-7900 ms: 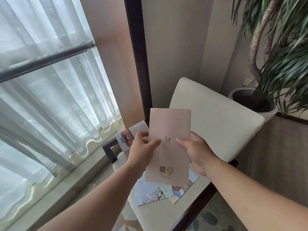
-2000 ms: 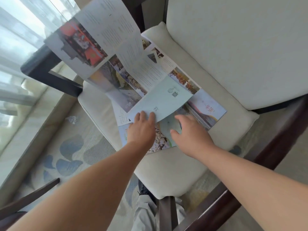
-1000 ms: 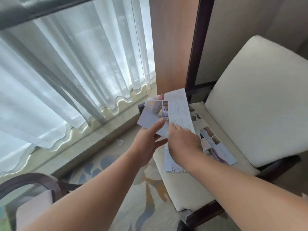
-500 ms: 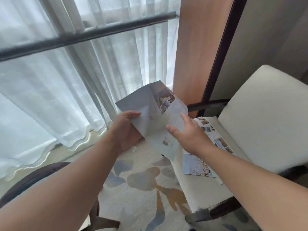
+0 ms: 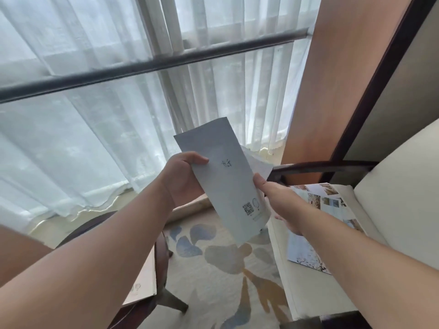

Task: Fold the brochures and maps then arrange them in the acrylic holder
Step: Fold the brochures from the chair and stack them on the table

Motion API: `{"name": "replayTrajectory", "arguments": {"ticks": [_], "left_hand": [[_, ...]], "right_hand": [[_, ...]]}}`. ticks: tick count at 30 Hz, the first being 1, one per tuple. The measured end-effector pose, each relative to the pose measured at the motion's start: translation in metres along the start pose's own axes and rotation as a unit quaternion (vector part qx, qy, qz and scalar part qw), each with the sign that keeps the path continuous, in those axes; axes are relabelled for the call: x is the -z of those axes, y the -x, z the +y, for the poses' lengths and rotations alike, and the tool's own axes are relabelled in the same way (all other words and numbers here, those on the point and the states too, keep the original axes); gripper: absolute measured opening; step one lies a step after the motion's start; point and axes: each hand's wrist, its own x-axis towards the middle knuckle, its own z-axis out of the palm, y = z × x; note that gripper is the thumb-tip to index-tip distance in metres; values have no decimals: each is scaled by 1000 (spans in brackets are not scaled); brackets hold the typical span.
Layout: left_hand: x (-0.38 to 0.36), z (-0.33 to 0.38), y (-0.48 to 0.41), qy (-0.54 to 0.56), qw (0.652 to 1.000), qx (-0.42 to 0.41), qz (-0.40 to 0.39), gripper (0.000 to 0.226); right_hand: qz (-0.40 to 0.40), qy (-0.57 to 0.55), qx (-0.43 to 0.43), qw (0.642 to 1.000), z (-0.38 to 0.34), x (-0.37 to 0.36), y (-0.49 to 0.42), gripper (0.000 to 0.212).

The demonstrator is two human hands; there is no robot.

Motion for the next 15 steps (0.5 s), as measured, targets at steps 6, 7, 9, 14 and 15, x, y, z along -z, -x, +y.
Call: {"name": "replayTrajectory", "arguments": {"ticks": [6, 7, 9, 14, 15], "left_hand": [[-4, 2, 2, -51, 997, 45, 24, 45], [-4, 2, 1, -66, 996, 44, 41, 43], [-5, 1, 0, -90, 992, 29, 78, 41], [-2, -6, -6, -218, 954, -60, 195, 22], [-1, -10, -5, -225, 952, -44, 203, 30]], "right_hand": [[-91, -101, 84, 987, -26, -3, 4, 38], [-86, -105, 85, 987, -28, -3, 4, 29], [-60, -104, 88, 989, -30, -4, 3, 19], [-37, -139, 107, 984, -36, -5, 0, 19], [-41, -152, 111, 981, -37, -6, 0, 20]]}}
